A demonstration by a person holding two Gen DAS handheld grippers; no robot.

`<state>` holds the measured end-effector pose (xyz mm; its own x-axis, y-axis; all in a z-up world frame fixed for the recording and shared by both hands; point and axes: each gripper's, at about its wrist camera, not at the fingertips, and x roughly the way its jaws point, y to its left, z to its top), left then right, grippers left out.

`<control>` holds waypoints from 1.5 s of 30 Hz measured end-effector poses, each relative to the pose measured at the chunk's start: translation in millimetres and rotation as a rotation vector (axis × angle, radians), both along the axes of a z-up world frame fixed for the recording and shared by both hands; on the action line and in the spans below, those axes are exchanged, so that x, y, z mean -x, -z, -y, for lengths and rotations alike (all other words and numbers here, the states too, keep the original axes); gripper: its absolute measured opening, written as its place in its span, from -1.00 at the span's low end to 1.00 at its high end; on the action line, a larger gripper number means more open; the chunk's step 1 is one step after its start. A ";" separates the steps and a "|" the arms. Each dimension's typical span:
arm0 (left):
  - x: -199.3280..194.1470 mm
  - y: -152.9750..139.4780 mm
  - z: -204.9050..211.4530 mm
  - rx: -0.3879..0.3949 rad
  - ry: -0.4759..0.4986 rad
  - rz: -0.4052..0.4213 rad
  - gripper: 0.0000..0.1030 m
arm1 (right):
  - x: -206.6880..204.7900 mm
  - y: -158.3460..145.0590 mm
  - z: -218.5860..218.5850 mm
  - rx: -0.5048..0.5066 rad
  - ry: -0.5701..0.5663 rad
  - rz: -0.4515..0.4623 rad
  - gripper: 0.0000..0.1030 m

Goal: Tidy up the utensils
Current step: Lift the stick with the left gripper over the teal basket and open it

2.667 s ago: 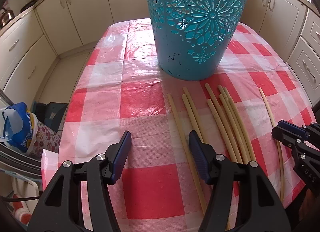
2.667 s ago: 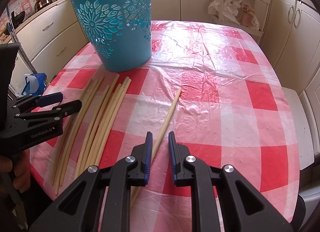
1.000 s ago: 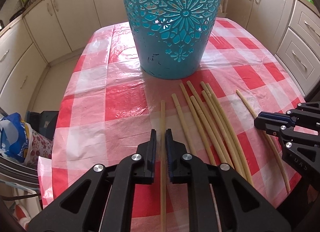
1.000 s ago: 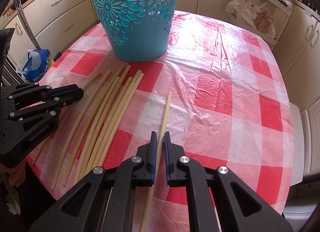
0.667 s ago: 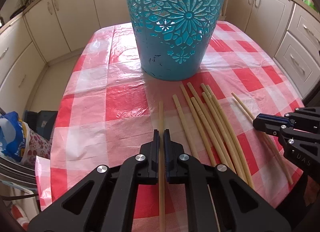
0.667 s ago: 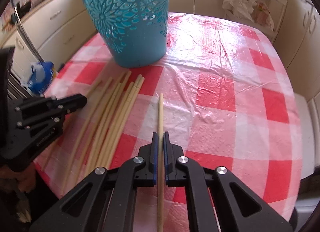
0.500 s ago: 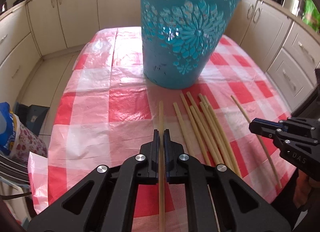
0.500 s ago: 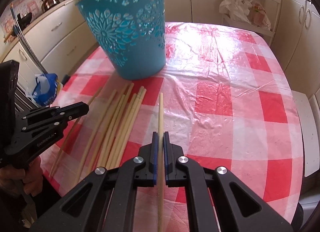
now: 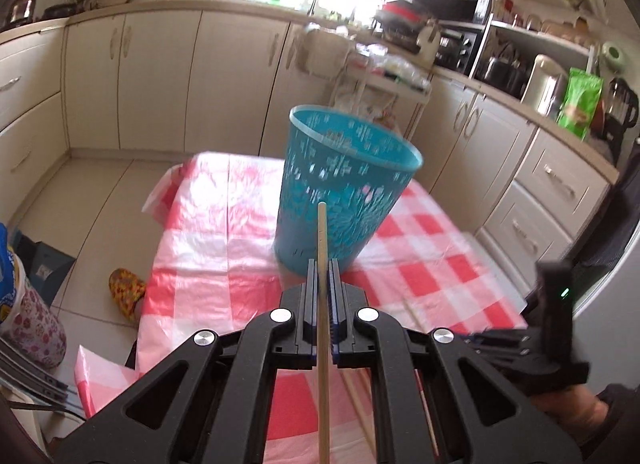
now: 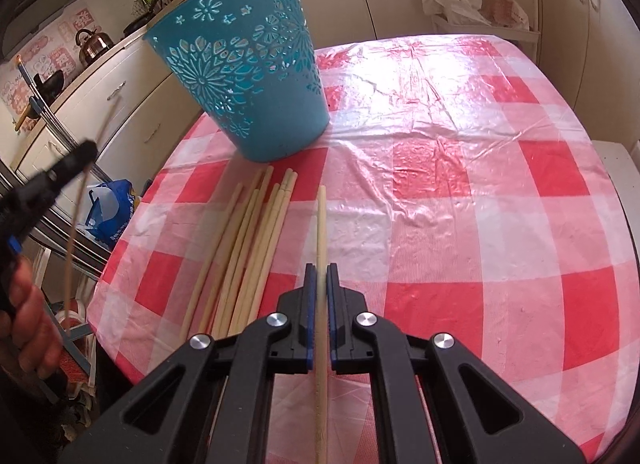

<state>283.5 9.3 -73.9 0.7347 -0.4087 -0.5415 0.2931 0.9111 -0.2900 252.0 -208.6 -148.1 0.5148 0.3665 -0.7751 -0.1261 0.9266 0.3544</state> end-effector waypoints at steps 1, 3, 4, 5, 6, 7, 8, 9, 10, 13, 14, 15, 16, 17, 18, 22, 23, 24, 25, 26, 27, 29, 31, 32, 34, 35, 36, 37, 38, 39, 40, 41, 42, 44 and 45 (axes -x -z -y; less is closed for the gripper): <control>-0.1 -8.1 -1.2 0.021 0.000 0.017 -0.92 | 0.8 0.5 0.5 -0.001 0.001 0.002 -0.88; -2.1 -29.3 -3.5 0.067 -0.002 0.075 -0.92 | 1.6 0.7 1.2 -0.006 0.002 0.003 -0.88; -5.1 -40.9 -2.8 0.086 -0.006 0.108 -0.92 | 2.2 1.5 1.9 -0.007 0.003 0.006 -0.88; -7.3 -50.9 -3.2 0.102 -0.010 0.135 -0.92 | 2.4 1.1 2.2 -0.010 0.005 0.007 -0.88; -11.8 -62.3 -2.3 0.121 -0.014 0.168 -0.92 | 2.4 1.4 2.5 -0.012 0.008 0.010 -0.88; -17.3 -73.7 -0.2 0.133 -0.021 0.204 -0.92 | 2.4 2.2 3.0 -0.014 0.010 0.013 -0.88; -22.0 -83.2 2.3 0.139 -0.026 0.234 -0.91 | 2.3 2.9 3.6 -0.015 0.012 0.017 -0.88; -29.5 -92.6 6.8 0.144 -0.033 0.270 -0.91 | 1.9 2.9 4.9 -0.018 0.015 0.023 -0.88; -36.2 -100.0 10.4 0.148 -0.040 0.296 -0.91 | 1.4 2.8 5.2 -0.021 0.018 0.025 -0.88; -64.3 -119.3 23.1 0.154 -0.081 0.364 -0.91 | 0.0 2.4 7.7 -0.031 0.025 0.033 -0.88; -74.9 -124.9 27.2 0.157 -0.105 0.386 -0.91 | -0.7 2.6 8.2 -0.033 0.026 0.033 -0.88; -84.1 -127.6 29.9 0.167 -0.121 0.407 -0.91 | -1.6 3.2 8.5 -0.035 0.026 0.032 -0.88; -91.1 -129.5 33.5 0.166 -0.141 0.418 -0.91 | -2.6 4.1 8.3 -0.036 0.027 0.030 -0.88; -101.5 -130.7 37.1 0.165 -0.169 0.430 -0.91 | -3.3 5.1 8.3 -0.038 0.027 0.027 -0.88; -108.7 -130.4 39.5 0.166 -0.187 0.437 -0.91 | -3.9 6.1 8.4 -0.041 0.026 0.025 -0.88; -131.4 -118.7 50.3 0.143 -0.225 0.422 -0.91 | -5.3 11.9 6.6 -0.047 0.022 0.014 -0.88; -135.7 -114.8 52.8 0.126 -0.228 0.411 -0.91 | -5.6 13.3 6.0 -0.048 0.021 0.011 -0.88; -138.2 -110.9 55.4 0.109 -0.229 0.404 -0.91 | -5.6 14.0 6.0 -0.052 0.022 0.014 -0.88; -138.5 -105.2 56.7 0.094 -0.228 0.398 -0.91 | -5.7 14.5 5.8 -0.054 0.023 0.015 -0.88; -139.6 -101.2 59.4 0.074 -0.226 0.388 -0.91 | -6.1 14.6 6.0 -0.057 0.023 0.015 -0.88; -138.6 -95.4 60.3 0.063 -0.223 0.377 -0.91 | -6.5 14.5 6.0 -0.057 0.025 0.016 -0.88; -137.9 -86.9 62.0 0.051 -0.221 0.355 -0.91 | -6.9 14.6 5.6 -0.056 0.028 0.017 -0.88; -137.3 -78.6 62.1 0.042 -0.216 0.337 -0.91 | -6.5 14.6 5.2 -0.053 0.030 0.017 -0.88; -136.4 -75.4 61.3 0.040 -0.214 0.330 -0.91 | -6.0 14.4 5.1 -0.053 0.031 0.018 -0.88; -134.5 -69.5 60.1 0.034 -0.205 0.322 -0.91 | -5.5 13.6 5.3 -0.055 0.034 0.020 -0.88; -132.6 -66.6 59.2 0.027 -0.205 0.319 -0.91 | -5.4 12.7 5.2 -0.055 0.034 0.022 -0.88; -131.7 -63.7 58.0 0.023 -0.201 0.312 -0.90 | -5.5 11.9 5.3 -0.056 0.034 0.024 -0.88; -131.3 -60.9 57.0 0.021 -0.193 0.300 -0.90 | -5.6 11.0 4.9 -0.055 0.032 0.026 -0.88; -130.0 -59.0 55.3 0.019 -0.191 0.293 -0.89 | -5.4 9.8 4.5 -0.055 0.032 0.028 -0.88; -128.1 -56.9 53.2 0.018 -0.193 0.289 -0.89 | -5.0 8.7 4.5 -0.056 0.032 0.031 -0.88; -126.5 -55.5 51.0 0.019 -0.193 0.282 -0.85 | -4.5 7.1 4.6 -0.060 0.034 0.036 -0.88; -124.1 -53.6 47.7 0.023 -0.194 0.273 -0.80 | -4.1 5.3 4.8 -0.061 0.035 0.040 -0.88; -121.3 -51.8 44.1 0.027 -0.199 0.267 -0.74 | -3.7 3.6 5.0 -0.061 0.035 0.043 -0.88; -115.2 -49.3 36.9 0.038 -0.213 0.256 -0.62 | -2.7 -1.2 6.8 -0.066 0.042 0.057 -0.88; -111.3 -47.7 32.6 0.045 -0.221 0.250 -0.55 | -2.2 -4.7 8.1 -0.070 0.046 0.067 -0.88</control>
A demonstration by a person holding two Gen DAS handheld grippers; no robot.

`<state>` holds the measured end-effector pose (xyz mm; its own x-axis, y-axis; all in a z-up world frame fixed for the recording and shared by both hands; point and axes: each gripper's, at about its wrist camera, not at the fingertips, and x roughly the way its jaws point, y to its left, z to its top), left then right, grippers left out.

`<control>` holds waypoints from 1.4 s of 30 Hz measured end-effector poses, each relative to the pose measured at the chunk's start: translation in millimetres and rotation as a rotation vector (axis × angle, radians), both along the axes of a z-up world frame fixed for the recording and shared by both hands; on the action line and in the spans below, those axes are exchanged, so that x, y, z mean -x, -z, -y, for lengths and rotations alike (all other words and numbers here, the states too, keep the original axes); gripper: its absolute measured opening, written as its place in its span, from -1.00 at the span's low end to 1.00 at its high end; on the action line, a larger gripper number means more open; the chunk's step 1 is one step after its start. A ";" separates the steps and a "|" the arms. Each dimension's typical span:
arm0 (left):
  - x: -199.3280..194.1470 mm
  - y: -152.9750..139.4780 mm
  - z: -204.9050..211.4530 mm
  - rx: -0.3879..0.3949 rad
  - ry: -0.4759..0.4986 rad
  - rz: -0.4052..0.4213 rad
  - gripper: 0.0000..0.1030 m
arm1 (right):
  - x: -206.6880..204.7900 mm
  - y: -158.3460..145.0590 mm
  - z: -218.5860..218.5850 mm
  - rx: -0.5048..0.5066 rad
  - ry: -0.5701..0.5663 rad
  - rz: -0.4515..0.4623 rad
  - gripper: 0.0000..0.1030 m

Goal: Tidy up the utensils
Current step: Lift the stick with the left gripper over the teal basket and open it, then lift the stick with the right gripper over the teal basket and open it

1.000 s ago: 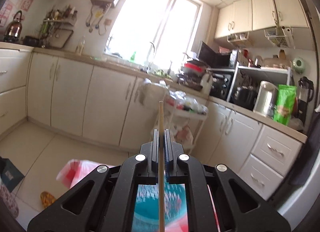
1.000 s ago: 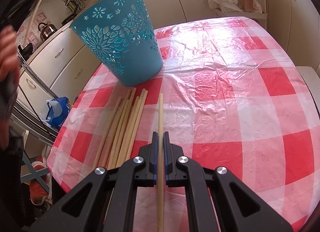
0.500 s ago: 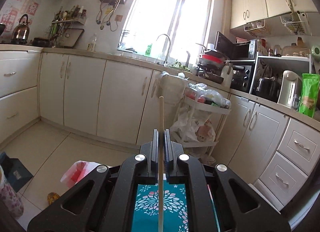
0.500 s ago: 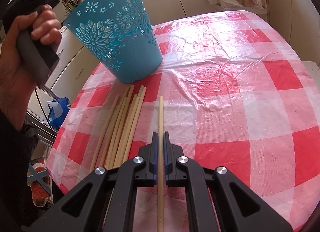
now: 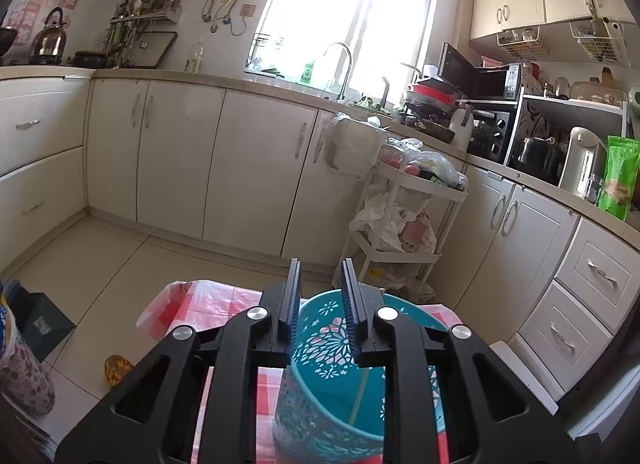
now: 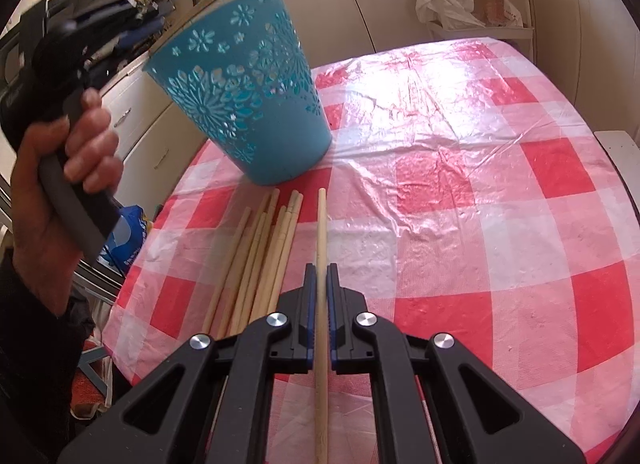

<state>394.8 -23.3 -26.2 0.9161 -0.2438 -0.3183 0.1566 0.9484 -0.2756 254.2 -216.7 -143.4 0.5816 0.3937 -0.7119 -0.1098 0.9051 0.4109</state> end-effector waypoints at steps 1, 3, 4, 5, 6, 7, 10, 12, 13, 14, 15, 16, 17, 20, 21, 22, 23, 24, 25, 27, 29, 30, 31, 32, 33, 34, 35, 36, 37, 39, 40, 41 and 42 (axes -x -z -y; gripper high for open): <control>4.0 1.9 -3.9 0.006 -0.006 -0.005 -0.52 | 0.3 -3.3 0.9 -0.003 0.003 0.009 -0.88; 13.2 5.1 -10.8 0.009 -0.017 -0.014 -0.38 | 1.4 -11.3 3.2 -0.011 0.011 0.029 -0.88; 18.8 6.6 -13.6 0.005 -0.023 -0.014 -0.36 | 1.9 -15.6 4.2 -0.015 0.015 0.041 -0.88; 24.0 7.8 -16.2 0.000 -0.027 -0.013 -0.30 | 2.9 -21.6 5.7 -0.020 0.020 0.056 -0.88; 30.5 9.3 -18.3 -0.008 -0.034 -0.012 -0.27 | 3.6 -26.8 6.7 -0.026 0.024 0.069 -0.88; 35.8 10.7 -20.5 -0.013 -0.040 -0.013 -0.18 | 4.5 -33.1 8.1 -0.033 0.027 0.084 -0.88; 54.4 18.6 -28.6 -0.017 -0.055 -0.024 -0.06 | 4.8 -53.1 11.4 -0.061 0.036 0.129 -0.88; 63.4 25.1 -33.6 -0.020 -0.063 -0.040 0.02 | 2.4 -67.0 12.7 -0.089 0.039 0.159 -0.88; 67.1 29.2 -35.6 -0.020 -0.063 -0.052 0.03 | 0.0 -75.5 13.5 -0.106 0.040 0.177 -0.88; 71.4 34.6 -37.6 -0.017 -0.064 -0.069 0.04 | -2.6 -83.3 13.7 -0.121 0.041 0.194 -0.88; 74.4 38.7 -39.2 -0.014 -0.064 -0.083 0.05 | -6.8 -93.9 13.8 -0.137 0.042 0.218 -0.88; 77.4 43.4 -41.1 -0.011 -0.064 -0.099 0.06 | -12.0 -104.4 12.0 -0.153 0.043 0.244 -0.88; 79.2 47.3 -42.7 -0.008 -0.064 -0.111 0.06 | -18.3 -114.7 9.9 -0.160 0.042 0.269 -0.88; 85.2 59.0 -45.6 0.001 -0.067 -0.146 0.06 | -43.1 -141.7 -2.2 -0.169 0.044 0.334 -0.88; 86.5 61.2 -45.8 0.003 -0.067 -0.152 0.06 | -57.4 -152.9 -8.3 -0.167 0.048 0.363 -0.88; 88.3 63.6 -45.7 0.005 -0.066 -0.156 0.06 | -69.1 -160.7 -13.5 -0.163 0.055 0.384 -0.88; 89.9 65.4 -45.2 0.004 -0.065 -0.159 0.06 | -82.9 -168.7 -19.1 -0.155 0.070 0.405 -0.88; 91.5 66.9 -44.2 0.002 -0.062 -0.160 0.06 | -94.3 -173.2 -22.7 -0.151 0.080 0.422 -0.88; 92.9 68.2 -43.0 -0.002 -0.058 -0.161 0.06 | -107.4 -179.4 -27.6 -0.145 0.094 0.440 -0.88; 94.7 68.8 -41.7 -0.012 -0.053 -0.159 0.07 | -131.2 -185.9 -35.0 -0.125 0.126 0.464 -0.88; 96.3 70.2 -40.5 -0.015 -0.046 -0.158 0.07 | -151.3 -188.1 -42.4 -0.087 0.155 0.473 -0.88; 96.7 70.8 -40.4 -0.012 -0.044 -0.159 0.07 | -158.0 -186.5 -45.0 -0.068 0.163 0.473 -0.88; 96.5 71.6 -40.5 -0.007 -0.043 -0.162 0.07 | -165.8 -184.8 -48.3 -0.042 0.168 0.463 -0.88; 96.7 72.6 -41.4 -0.003 -0.045 -0.163 0.07 | -173.9 -183.5 -50.8 -0.020 0.175 0.447 -0.88; 96.6 73.4 -42.6 0.000 -0.046 -0.165 0.07 | -179.3 -180.0 -52.6 -0.001 0.174 0.428 -0.88; 96.0 74.0 -43.8 0.004 -0.048 -0.169 0.07 | -182.5 -176.1 -54.8 0.019 0.171 0.411 -0.88; 95.9 74.9 -45.0 0.008 -0.050 -0.171 0.07 | -184.6 -173.3 -55.9 0.041 0.167 0.402 -0.88; 95.8 75.4 -46.1 0.012 -0.052 -0.174 0.07 | -183.8 -167.5 -57.1 0.054 0.158 0.395 -0.87; 95.6 75.6 -46.9 0.015 -0.054 -0.176 0.07 | -183.4 -163.0 -57.8 0.063 0.147 0.382 -0.87; 95.8 76.4 -49.8 0.018 -0.057 -0.179 0.07 | -177.9 -157.5 -56.2 0.065 0.139 0.365 -0.83; 96.2 76.3 -50.5 0.019 -0.059 -0.180 0.07 | -174.6 -153.0 -54.7 0.062 0.135 0.359 -0.79; 96.2 75.8 -51.2 0.020 -0.060 -0.180 0.07 | -169.2 -152.6 -52.6 0.058 0.128 0.356 -0.69; 96.6 75.2 -51.5 0.020 -0.062 -0.180 0.07 | -165.1 -151.1 -51.4 0.056 0.124 0.356 -0.64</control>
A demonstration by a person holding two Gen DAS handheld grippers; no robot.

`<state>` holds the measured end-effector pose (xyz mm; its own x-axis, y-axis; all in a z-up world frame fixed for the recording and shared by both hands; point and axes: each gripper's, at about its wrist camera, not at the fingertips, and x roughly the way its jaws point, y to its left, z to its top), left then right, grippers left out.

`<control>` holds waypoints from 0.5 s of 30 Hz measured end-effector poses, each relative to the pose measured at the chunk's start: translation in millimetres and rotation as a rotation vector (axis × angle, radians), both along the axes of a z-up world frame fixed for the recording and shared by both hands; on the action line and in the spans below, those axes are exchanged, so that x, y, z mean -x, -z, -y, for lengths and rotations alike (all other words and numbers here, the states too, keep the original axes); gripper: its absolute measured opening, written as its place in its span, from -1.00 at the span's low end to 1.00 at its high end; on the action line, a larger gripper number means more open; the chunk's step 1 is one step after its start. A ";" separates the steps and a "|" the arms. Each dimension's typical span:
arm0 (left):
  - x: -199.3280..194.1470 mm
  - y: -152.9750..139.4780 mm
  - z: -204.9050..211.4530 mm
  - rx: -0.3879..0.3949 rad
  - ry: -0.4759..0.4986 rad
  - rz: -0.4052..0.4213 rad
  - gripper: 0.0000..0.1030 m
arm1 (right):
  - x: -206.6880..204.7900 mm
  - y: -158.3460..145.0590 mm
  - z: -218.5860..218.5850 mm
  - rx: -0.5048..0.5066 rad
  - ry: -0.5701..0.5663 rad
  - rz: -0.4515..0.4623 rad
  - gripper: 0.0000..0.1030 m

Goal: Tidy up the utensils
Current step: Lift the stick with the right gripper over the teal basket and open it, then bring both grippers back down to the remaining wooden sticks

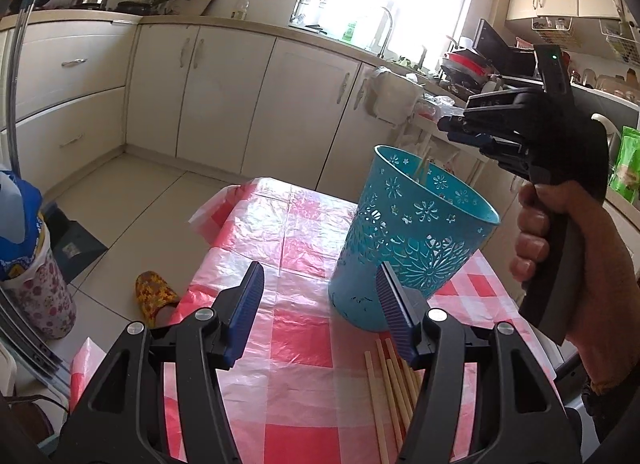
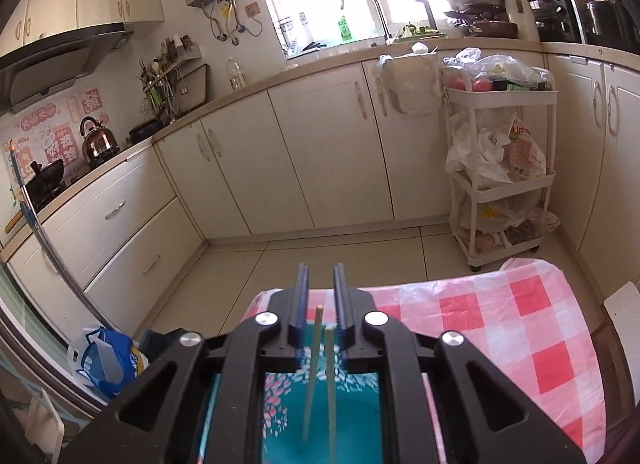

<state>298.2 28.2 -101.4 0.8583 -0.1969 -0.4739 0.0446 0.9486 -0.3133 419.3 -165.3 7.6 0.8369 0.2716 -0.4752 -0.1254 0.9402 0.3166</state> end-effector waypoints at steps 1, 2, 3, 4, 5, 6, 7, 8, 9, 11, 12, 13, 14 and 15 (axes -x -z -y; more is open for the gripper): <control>0.3 -0.7 0.0 -0.001 -0.002 0.001 0.08 | 6.9 -0.2 2.1 -0.002 -0.005 0.003 -0.62; 0.7 -1.3 -0.4 -0.002 -0.003 0.000 0.09 | 15.1 -0.2 4.7 -0.006 -0.012 0.007 -0.60; 1.2 -1.9 0.0 -0.006 -0.004 -0.001 0.11 | 22.0 -0.2 7.0 -0.010 -0.018 0.009 -0.58; 1.4 -2.6 0.4 -0.010 -0.007 -0.005 0.12 | 30.9 0.1 11.4 -0.021 -0.020 0.014 -0.56; 2.0 -2.9 0.7 -0.014 -0.009 -0.008 0.15 | 44.0 0.0 17.7 -0.034 -0.019 0.021 -0.51; 2.4 -3.3 0.9 -0.020 -0.012 -0.012 0.18 | 54.2 1.5 22.2 -0.042 -0.015 0.024 -0.45; 3.1 -3.5 2.1 -0.028 -0.016 -0.019 0.19 | 65.1 4.2 27.6 -0.048 -0.013 0.021 -0.43; 3.6 -3.6 3.2 -0.034 -0.017 -0.023 0.20 | 76.3 8.1 32.3 -0.051 -0.011 0.015 -0.42; 4.6 -3.7 4.5 -0.042 -0.020 -0.027 0.20 | 89.2 14.0 36.4 -0.052 -0.011 0.001 -0.42; 7.2 -3.5 7.3 -0.062 -0.025 -0.033 0.22 | 110.5 29.6 41.4 -0.046 -0.014 -0.043 -0.42; 8.6 -3.0 8.6 -0.068 -0.025 -0.037 0.23 | 121.1 40.3 42.8 -0.040 -0.018 -0.073 -0.42; 10.0 -2.5 10.0 -0.074 -0.026 -0.041 0.24 | 130.6 51.5 42.8 -0.028 -0.023 -0.105 -0.42; 11.6 -2.1 10.4 -0.078 -0.025 -0.045 0.25 | 138.9 62.6 41.7 -0.016 -0.030 -0.137 -0.42; 12.4 -1.7 11.6 -0.084 -0.023 -0.049 0.26 | 145.6 71.7 40.1 -0.008 -0.036 -0.161 -0.43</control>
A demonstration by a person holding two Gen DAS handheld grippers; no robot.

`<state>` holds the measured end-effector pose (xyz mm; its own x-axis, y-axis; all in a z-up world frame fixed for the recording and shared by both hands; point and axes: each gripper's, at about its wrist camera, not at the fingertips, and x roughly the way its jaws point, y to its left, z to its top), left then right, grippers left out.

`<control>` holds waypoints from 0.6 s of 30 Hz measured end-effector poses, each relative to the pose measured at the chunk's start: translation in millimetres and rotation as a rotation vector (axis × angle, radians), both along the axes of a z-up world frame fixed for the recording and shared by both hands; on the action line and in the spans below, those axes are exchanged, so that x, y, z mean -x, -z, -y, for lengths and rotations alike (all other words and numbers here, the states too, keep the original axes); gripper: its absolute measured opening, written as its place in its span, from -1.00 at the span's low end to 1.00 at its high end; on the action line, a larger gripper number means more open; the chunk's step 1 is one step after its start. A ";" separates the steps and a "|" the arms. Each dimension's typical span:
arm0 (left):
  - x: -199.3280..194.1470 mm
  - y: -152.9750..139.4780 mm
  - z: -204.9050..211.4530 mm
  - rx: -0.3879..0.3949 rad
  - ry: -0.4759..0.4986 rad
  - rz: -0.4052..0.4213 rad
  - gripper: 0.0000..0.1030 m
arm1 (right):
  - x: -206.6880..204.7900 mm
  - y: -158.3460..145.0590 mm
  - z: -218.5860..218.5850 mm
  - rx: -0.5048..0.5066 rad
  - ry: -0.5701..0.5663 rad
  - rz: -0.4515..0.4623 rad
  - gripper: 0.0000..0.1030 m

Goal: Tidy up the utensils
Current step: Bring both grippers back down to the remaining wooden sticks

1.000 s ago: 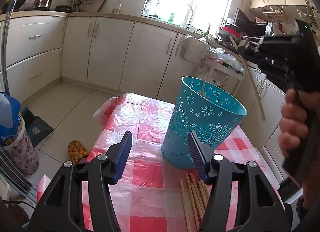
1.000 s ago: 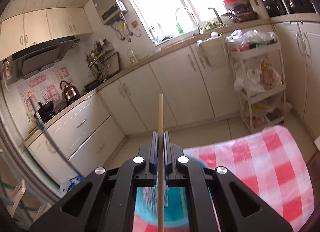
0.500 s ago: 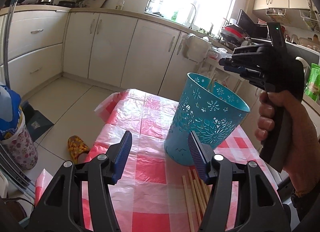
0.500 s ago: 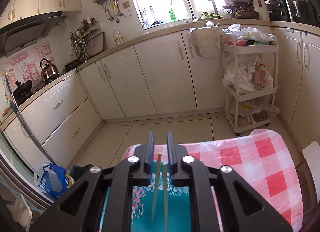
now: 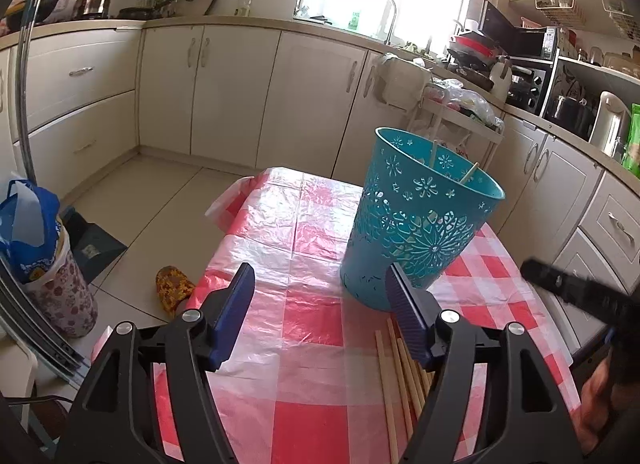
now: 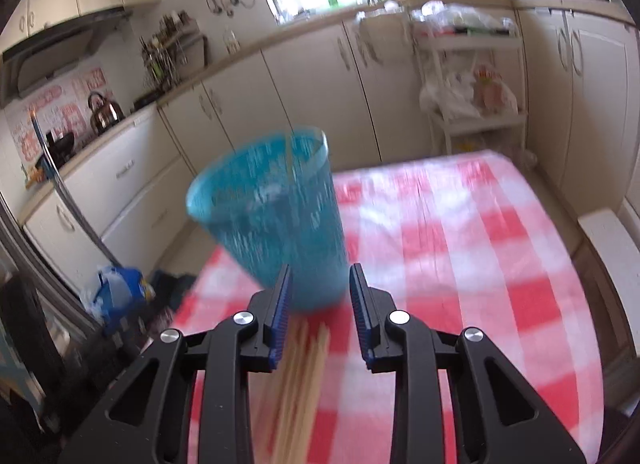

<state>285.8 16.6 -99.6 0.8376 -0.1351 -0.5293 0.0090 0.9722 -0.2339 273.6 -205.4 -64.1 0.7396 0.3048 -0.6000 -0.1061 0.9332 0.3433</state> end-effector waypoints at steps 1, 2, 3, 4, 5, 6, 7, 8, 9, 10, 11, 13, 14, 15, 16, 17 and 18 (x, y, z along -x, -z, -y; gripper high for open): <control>1.1 0.6 1.7 -0.008 0.001 -0.004 0.27 | 6.4 10.5 -1.3 0.003 -0.008 -0.027 -0.43; 2.3 1.1 2.2 -0.015 0.001 -0.007 0.28 | 10.8 19.5 -1.3 0.002 -0.015 -0.048 -0.44; 2.9 1.5 3.2 -0.020 0.001 -0.012 0.30 | 14.5 29.2 -2.4 0.001 -0.019 -0.075 -0.47; 3.3 2.1 4.0 -0.023 -0.001 -0.018 0.31 | 16.7 37.3 -2.0 -0.001 -0.020 -0.094 -0.48; 3.4 2.3 3.8 -0.024 -0.001 -0.023 0.32 | 18.0 44.1 -2.2 -0.005 -0.021 -0.111 -0.51; 3.8 3.2 4.2 -0.026 0.000 -0.026 0.33 | 19.1 50.4 -3.2 -0.007 -0.023 -0.128 -0.51; 3.9 3.7 4.3 -0.028 0.000 -0.029 0.33 | 19.9 55.3 -4.7 -0.006 -0.025 -0.139 -0.51; 4.3 4.4 4.7 -0.030 0.000 -0.033 0.34 | 20.2 59.1 -5.3 -0.005 -0.028 -0.146 -0.51; 4.7 5.1 4.8 -0.032 0.000 -0.036 0.35 | 20.1 61.8 -8.0 -0.001 -0.035 -0.152 -0.51; 5.0 5.7 5.8 -0.034 0.000 -0.040 0.35 | 19.9 63.8 -10.9 0.006 -0.042 -0.157 -0.51; 5.2 6.8 5.7 -0.034 -0.001 -0.043 0.36 | 19.5 64.7 -14.4 0.014 -0.048 -0.159 -0.51; 5.1 9.0 4.9 -0.032 -0.002 -0.052 0.37 | 19.9 67.9 -20.4 0.034 -0.056 -0.163 -0.51; 4.7 10.2 4.4 -0.031 -0.003 -0.057 0.38 | 19.3 69.5 -23.0 0.043 -0.060 -0.167 -0.51; 4.4 11.5 4.1 -0.031 -0.003 -0.063 0.38 | 18.7 71.2 -24.3 0.048 -0.063 -0.170 -0.51; 4.2 12.7 3.9 -0.031 -0.003 -0.067 0.38 | 17.9 73.1 -26.3 0.053 -0.067 -0.175 -0.51; 4.1 13.9 3.8 -0.032 -0.002 -0.070 0.38 | 17.2 75.2 -28.3 0.061 -0.069 -0.180 -0.52; 4.5 15.6 4.2 -0.034 -0.001 -0.074 0.38 | 17.0 77.6 -29.2 0.068 -0.069 -0.185 -0.52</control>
<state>281.3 12.4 -115.2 0.7964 -0.1152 -0.5937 -0.0079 0.9796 -0.2006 256.7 -176.2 -141.7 0.5941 0.3050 -0.7443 -0.1113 0.9476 0.2995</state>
